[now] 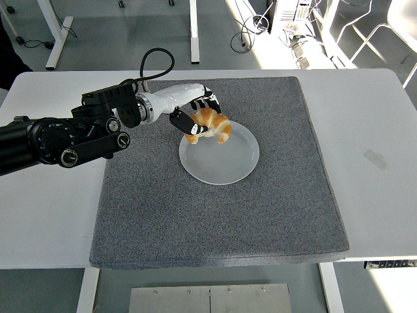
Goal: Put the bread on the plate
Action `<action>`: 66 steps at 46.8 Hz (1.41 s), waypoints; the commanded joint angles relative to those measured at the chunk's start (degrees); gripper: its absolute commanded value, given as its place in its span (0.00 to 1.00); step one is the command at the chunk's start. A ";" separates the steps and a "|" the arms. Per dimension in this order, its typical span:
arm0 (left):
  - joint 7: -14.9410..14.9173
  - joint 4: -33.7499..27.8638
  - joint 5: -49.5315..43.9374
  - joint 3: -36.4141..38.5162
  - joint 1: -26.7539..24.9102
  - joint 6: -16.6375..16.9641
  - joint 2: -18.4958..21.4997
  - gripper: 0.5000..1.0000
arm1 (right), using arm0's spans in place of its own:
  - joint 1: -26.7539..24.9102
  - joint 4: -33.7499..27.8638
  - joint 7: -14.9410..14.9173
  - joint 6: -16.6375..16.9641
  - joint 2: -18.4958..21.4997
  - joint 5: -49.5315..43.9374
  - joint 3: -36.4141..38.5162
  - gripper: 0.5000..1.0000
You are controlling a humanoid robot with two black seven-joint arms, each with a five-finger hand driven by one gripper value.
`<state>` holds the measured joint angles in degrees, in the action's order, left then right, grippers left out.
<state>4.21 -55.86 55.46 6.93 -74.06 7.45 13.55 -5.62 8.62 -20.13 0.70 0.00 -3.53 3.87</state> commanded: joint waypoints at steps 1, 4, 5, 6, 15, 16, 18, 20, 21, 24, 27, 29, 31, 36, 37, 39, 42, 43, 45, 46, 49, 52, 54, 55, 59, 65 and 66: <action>-0.08 0.05 0.00 0.10 0.23 0.02 -0.28 0.36 | 0.00 0.00 0.00 0.00 0.00 0.01 0.00 1.00; -0.26 0.05 0.09 0.19 0.49 0.02 -0.54 0.36 | 0.00 0.00 -0.09 0.00 0.00 0.01 0.00 1.00; -0.35 0.05 0.09 0.27 0.67 0.10 -0.72 0.37 | 0.00 0.00 0.00 0.00 0.00 0.01 0.00 1.00; -0.35 0.05 0.09 0.28 0.67 0.11 -0.81 0.37 | 0.00 0.00 0.00 0.00 0.00 0.01 0.00 1.00; -0.26 1.01 0.09 0.45 1.46 0.11 -1.42 0.37 | 0.00 0.00 0.00 0.00 0.00 0.01 0.00 1.00; -0.35 1.10 0.09 0.54 1.46 0.19 -1.60 0.37 | 0.00 0.00 0.00 0.00 0.00 0.01 0.00 1.00; -0.26 1.19 0.09 0.54 1.63 0.19 -1.69 0.37 | 0.00 0.00 0.00 0.00 0.00 0.01 0.00 1.00; -0.26 1.45 0.09 0.54 1.81 0.19 -1.78 0.37 | 0.00 0.00 0.00 0.00 0.00 0.01 0.00 1.00; -0.26 1.63 0.18 0.54 1.90 0.19 -1.86 0.37 | 0.00 0.00 0.00 0.00 0.00 0.01 0.00 1.00; -0.26 2.16 0.18 0.54 2.25 0.19 -2.13 0.38 | 0.00 0.00 0.00 0.00 0.00 0.01 0.00 1.00; -0.26 2.68 0.18 0.63 2.60 0.19 -2.74 0.38 | 0.00 0.00 0.00 0.00 0.00 0.01 0.00 1.00; -0.26 3.12 0.18 0.80 2.86 0.19 -3.01 0.39 | 0.00 0.00 0.00 0.00 0.00 0.01 0.00 1.00; -0.26 3.65 0.18 1.15 3.04 0.19 -3.27 0.40 | 0.00 0.00 0.00 0.00 0.00 0.01 0.00 1.00; -0.26 4.35 0.18 1.86 3.57 0.19 -4.32 0.40 | 0.00 0.00 0.00 0.00 0.00 0.01 0.00 1.00; -0.17 4.35 0.18 1.86 3.57 0.19 -4.41 0.40 | 0.00 -0.09 0.00 0.00 0.00 0.01 0.00 1.00; -0.26 4.53 0.18 1.86 3.83 0.19 -4.50 0.40 | 0.00 0.00 0.00 0.00 0.00 0.01 0.00 1.00; -0.17 4.70 0.26 1.94 3.92 0.19 -4.76 0.40 | 0.00 0.00 0.00 0.00 0.00 0.01 0.00 1.00; -0.26 4.79 0.18 1.95 3.92 0.19 -4.85 0.40 | 0.00 0.00 0.00 0.00 0.00 0.01 0.00 1.00; -0.17 5.14 0.18 1.95 4.09 0.19 -5.03 0.41 | 0.00 -0.09 0.00 0.00 0.00 0.01 0.00 1.00; -0.17 5.41 0.18 1.95 4.18 0.19 -5.03 0.42 | 0.00 0.00 0.00 0.00 0.00 0.01 0.00 1.00; -0.17 5.67 0.09 1.86 4.18 0.19 -5.03 0.48 | 0.00 0.00 0.00 0.00 0.00 0.01 0.00 1.00; -0.17 5.58 -0.52 1.77 4.18 0.02 -5.03 0.66 | 0.00 0.00 0.00 0.00 0.00 0.01 0.00 1.00; -0.17 5.58 -0.70 1.68 4.18 0.02 -5.03 0.76 | 0.00 0.00 0.00 0.00 0.00 0.01 0.00 1.00; -0.26 5.58 -0.79 1.59 4.18 0.02 -5.03 0.80 | 0.00 0.00 0.00 0.00 0.00 0.01 0.00 1.00; -0.26 5.58 -0.96 1.24 4.18 -0.07 -5.03 0.91 | 0.00 0.00 0.00 0.00 0.00 0.01 0.00 1.00; -0.08 5.58 -1.49 0.54 4.18 -0.25 -5.03 0.93 | 0.00 0.00 0.00 0.00 0.00 0.01 0.00 1.00; -0.08 5.58 -1.84 0.19 4.18 -0.25 -5.03 0.93 | 0.00 0.00 0.00 0.00 0.00 0.01 0.00 1.00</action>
<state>4.04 -50.27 54.22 7.83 -69.87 7.22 8.52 -5.62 8.62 -20.13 0.70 0.00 -3.51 3.87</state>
